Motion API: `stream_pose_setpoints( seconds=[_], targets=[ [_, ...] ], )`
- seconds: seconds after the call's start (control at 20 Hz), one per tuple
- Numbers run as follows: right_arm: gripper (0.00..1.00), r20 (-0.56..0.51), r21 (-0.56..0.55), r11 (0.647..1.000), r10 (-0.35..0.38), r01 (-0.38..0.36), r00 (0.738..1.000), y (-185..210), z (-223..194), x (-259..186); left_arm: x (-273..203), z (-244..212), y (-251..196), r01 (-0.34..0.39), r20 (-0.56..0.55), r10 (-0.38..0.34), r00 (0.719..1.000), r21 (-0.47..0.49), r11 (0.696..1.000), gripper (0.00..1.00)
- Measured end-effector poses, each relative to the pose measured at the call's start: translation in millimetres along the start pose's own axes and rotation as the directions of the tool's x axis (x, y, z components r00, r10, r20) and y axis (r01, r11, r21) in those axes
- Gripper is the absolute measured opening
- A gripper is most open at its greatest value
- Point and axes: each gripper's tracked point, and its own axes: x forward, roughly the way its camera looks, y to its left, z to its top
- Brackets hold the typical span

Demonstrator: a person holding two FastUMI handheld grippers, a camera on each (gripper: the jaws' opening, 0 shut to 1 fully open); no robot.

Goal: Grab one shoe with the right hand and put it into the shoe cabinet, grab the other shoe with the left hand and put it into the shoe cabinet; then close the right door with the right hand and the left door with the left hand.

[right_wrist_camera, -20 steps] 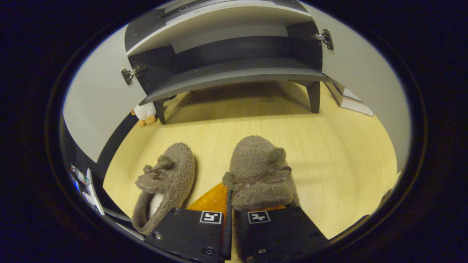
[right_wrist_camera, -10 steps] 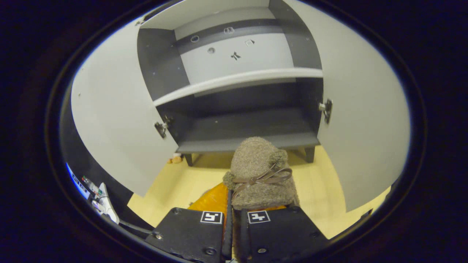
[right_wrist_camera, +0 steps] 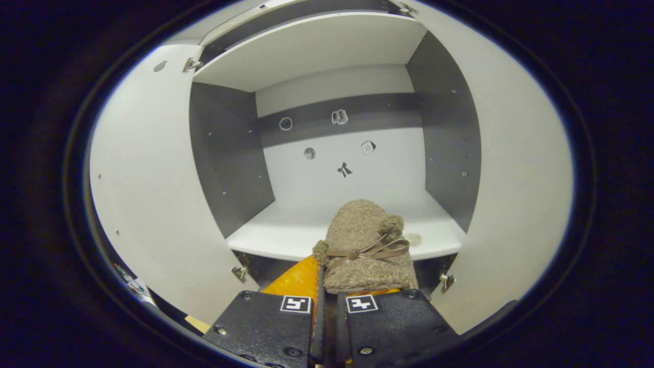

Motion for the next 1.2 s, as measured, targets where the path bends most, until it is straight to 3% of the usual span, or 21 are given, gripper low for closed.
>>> stream_pose_setpoints(
  seconds=[0.3, 0.35, 0.6, 0.65, 0.8, 0.9, 1.0, 1.1, 1.15, 1.2],
  targets=[
    [0.12, 0.006, 0.003, 0.997, -0.071, 0.071, 0.997, -16.9, 57.2, 85.9, -1.4, -3.4, -9.9, -0.005, -0.007, 0.005, 1.000, 0.009, 1.000, 1.00],
    [0.12, -0.009, -0.003, 0.996, -0.085, 0.085, 0.996, -20.7, 60.4, 101.0, -1.8, -4.0, -10.5, -0.007, -0.010, 0.008, 1.000, 0.010, 1.000, 0.96],
    [0.12, -0.170, 0.030, 0.991, -0.125, 0.132, 0.977, -34.8, 32.1, 168.7, -2.5, -6.1, -10.6, -0.031, -0.020, 0.031, 0.999, 0.013, 0.999, 0.96],
    [0.12, -0.207, 0.036, 0.990, -0.129, 0.139, 0.970, -37.5, 23.2, 177.5, -3.9, -6.3, -10.2, -0.036, -0.022, 0.037, 0.999, 0.015, 0.999, 1.00],
    [0.12, -0.312, 0.086, 0.981, -0.139, 0.173, 0.940, -42.8, 2.9, 188.4, -5.3, -8.3, -10.3, -0.044, -0.028, 0.044, 0.999, 0.020, 0.999, 0.96],
    [0.11, -0.367, 0.088, 0.975, -0.159, 0.205, 0.916, -44.2, 0.4, 189.8, -5.8, -8.8, -9.8, -0.045, -0.030, 0.045, 0.999, 0.019, 0.999, 1.00],
    [0.17, -0.399, 0.063, 0.975, -0.170, 0.212, 0.901, -42.6, -1.0, 189.0, -7.1, -8.7, -9.7, -0.041, -0.027, 0.042, 0.999, 0.015, 0.999, 0.96],
    [0.29, -0.390, 0.075, 0.978, -0.152, 0.196, 0.908, -35.6, 3.6, 182.8, -7.5, -8.1, -9.1, -0.040, -0.024, 0.040, 0.999, 0.016, 0.999, 0.96],
    [0.48, -0.378, 0.072, 0.979, -0.151, 0.192, 0.913, -34.2, 7.6, 176.7, -7.4, -8.1, -9.3, -0.035, -0.023, 0.036, 0.999, 0.014, 0.999, 0.96],
    [0.57, -0.362, 0.075, 0.979, -0.152, 0.191, 0.920, -32.9, 12.9, 169.6, -8.8, -8.3, -9.2, -0.030, -0.022, 0.030, 0.999, 0.012, 0.999, 0.96]
  ],
)
